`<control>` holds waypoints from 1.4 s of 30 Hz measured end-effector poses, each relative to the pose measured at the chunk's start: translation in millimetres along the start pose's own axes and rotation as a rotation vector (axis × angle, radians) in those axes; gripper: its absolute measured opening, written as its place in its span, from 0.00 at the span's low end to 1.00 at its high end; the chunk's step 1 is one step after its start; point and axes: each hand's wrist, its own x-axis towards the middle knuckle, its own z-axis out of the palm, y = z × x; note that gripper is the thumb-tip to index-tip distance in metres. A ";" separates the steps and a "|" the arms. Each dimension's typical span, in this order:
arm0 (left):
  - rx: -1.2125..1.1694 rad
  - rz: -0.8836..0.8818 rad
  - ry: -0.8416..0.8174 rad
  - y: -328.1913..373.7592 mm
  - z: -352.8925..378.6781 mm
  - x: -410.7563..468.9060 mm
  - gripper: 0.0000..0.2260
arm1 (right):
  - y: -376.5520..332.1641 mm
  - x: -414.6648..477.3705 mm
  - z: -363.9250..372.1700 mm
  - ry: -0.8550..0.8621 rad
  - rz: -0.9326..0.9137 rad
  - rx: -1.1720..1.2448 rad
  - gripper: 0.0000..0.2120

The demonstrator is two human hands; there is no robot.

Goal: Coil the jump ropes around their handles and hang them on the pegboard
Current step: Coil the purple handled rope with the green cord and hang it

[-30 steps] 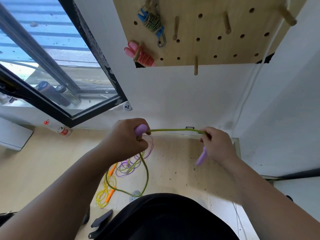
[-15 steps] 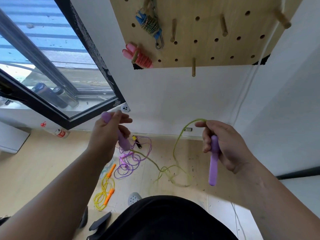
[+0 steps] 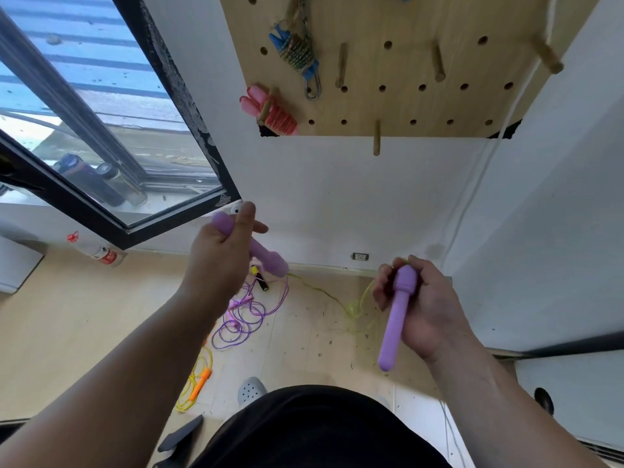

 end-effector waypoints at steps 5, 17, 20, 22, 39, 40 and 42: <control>-0.303 -0.143 -0.186 0.6 29.5 -28.1 0.08 | 22.2 5.5 16.1 0.011 0.106 -0.021 0.14; 0.063 0.005 -0.576 -21.2 24.6 -47.3 0.15 | 31.5 -15.1 47.1 -0.072 -0.241 -0.233 0.08; 0.653 0.265 -0.560 -15.5 26.1 -43.7 0.19 | 49.0 -26.7 57.1 -0.104 -0.385 -0.497 0.03; 0.697 0.268 -0.565 -12.5 28.4 -42.6 0.21 | 61.1 -33.6 62.2 -0.144 -0.481 -0.634 0.06; 0.730 0.328 -0.609 -76.3 -57.5 -25.8 0.14 | 87.0 -33.3 33.4 -0.186 -0.358 -1.309 0.25; 0.674 0.327 -0.633 -78.8 -60.7 -28.7 0.13 | 93.2 -32.3 36.0 -0.254 -0.326 -1.401 0.28; 0.609 0.320 -0.631 -87.4 -67.4 -30.1 0.14 | 106.7 -30.9 44.8 -0.329 -0.334 -1.504 0.28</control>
